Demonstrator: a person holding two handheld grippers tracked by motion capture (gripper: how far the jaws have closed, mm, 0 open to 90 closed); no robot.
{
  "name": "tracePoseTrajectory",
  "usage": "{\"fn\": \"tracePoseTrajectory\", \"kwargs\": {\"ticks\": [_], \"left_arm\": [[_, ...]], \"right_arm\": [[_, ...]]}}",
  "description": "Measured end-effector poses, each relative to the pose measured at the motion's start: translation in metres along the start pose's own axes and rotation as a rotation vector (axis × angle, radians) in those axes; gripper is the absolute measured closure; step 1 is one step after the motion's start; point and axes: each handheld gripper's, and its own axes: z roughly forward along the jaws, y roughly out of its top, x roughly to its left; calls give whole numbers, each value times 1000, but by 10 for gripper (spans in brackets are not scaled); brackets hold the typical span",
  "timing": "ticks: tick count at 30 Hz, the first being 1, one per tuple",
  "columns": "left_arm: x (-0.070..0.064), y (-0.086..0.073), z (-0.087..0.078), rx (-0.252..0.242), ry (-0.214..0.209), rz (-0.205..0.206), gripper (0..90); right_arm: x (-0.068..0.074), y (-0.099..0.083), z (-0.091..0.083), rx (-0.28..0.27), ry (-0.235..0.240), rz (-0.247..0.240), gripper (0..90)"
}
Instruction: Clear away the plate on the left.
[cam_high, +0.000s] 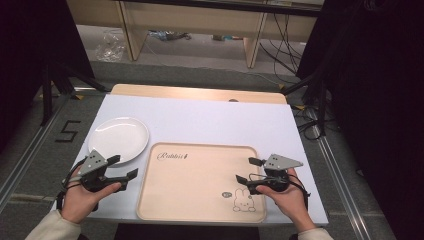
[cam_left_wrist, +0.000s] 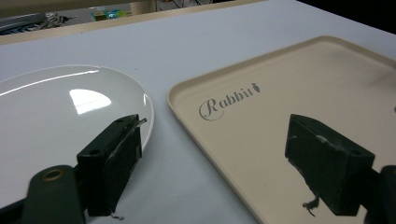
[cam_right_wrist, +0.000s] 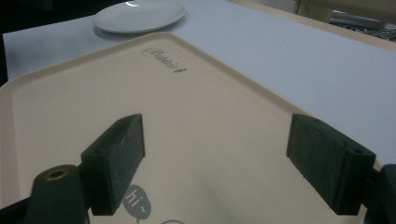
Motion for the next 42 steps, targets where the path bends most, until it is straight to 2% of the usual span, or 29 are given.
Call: {"fn": "tracePoseTrajectory", "kwargs": {"ticks": [3, 4, 6, 7, 8, 9, 10, 11, 12, 13, 14, 15, 16, 17, 18, 19, 20, 23, 24, 27, 31, 32, 33, 34, 35, 36, 37, 38, 42], "left_arm": [[1, 1, 0, 5, 19, 11, 181], [4, 1, 0, 4, 23, -6, 180], [7, 1, 0, 12, 32, -4, 179], [10, 1, 0, 20, 38, -10, 173], [16, 1, 0, 36, 64, -18, 173], [21, 1, 0, 43, 78, -32, 173], [27, 1, 0, 52, 115, -77, 173], [27, 1, 0, 52, 115, -77, 172], [39, 2, 0, 68, 139, -74, 172], [39, 2, 0, 68, 139, -74, 172], [51, 2, 0, 106, 195, -105, 172], [51, 2, 0, 106, 195, -105, 172], [63, 2, 2, 113, 233, -131, 172], [63, 2, 2, 113, 233, -131, 172], [75, 2, 3, 121, 256, -148, 172], [75, 2, 3, 121, 256, -148, 172], [86, 3, 5, 115, 278, -168, 172], [95, 3, 7, 128, 295, -184, 172], [104, 2, 12, 128, 306, -213, 172], [110, 1, 15, 138, 315, -225, 173], [124, 0, 22, 170, 334, -277, 172], [128, -1, 24, 194, 340, -305, 174], [133, -1, 23, 250, 347, -306, 181], [135, -1, 25, 260, 357, -325, 183], [138, -2, 27, 264, 366, -337, 185], [142, -4, 30, 265, 376, -382, 192], [142, -4, 30, 265, 376, -382, 200], [146, -4, 32, 271, 384, -409, 212], [150, -5, 33, 280, 386, -426, 237]], "right_arm": [[0, 0, 0, -1, 1, 1, 203], [2, 0, 0, 10, 12, 18, 203], [2, 0, 0, 11, 10, 19, 203], [2, 1, 0, 17, 26, 27, 203], [2, 1, -1, 16, 10, 11, 203], [2, 0, 1, -6, 22, 21, 203], [1, 1, -1, 16, -18, -5, 203], [1, 1, -1, 16, -18, -5, 203], [1, 0, 1, 3, -1, 1, 203], [1, 0, 1, 3, -1, 1, 203], [1, 0, 0, 6, -10, 0, 203], [1, 0, 0, 6, -10, 0, 203], [0, 0, 1, 10, -10, 4, 203], [0, 0, 1, 10, -10, 4, 203], [0, 0, 1, 10, -10, 5, 203], [0, 0, 1, 10, -10, 5, 203], [0, 0, 1, 10, -8, 6, 203], [0, 1, 0, 24, -21, 0, 203], [0, 0, 0, 24, -19, -1, 203], [0, 0, -1, 23, -20, 0, 203], [0, 0, 0, 24, -20, 0, 203], [0, 0, 0, 24, -20, -2, 203], [0, 0, 0, 25, -21, -2, 203], [0, 0, 0, 25, -19, -2, 203], [0, 0, 0, 25, -18, -1, 203], [0, 0, 0, 26, -17, 0, 203], [0, 0, 0, 26, -17, 0, 203], [0, 0, 0, 25, -17, -1, 203], [0, 0, 1, 13, -8, 3, 203]]}}
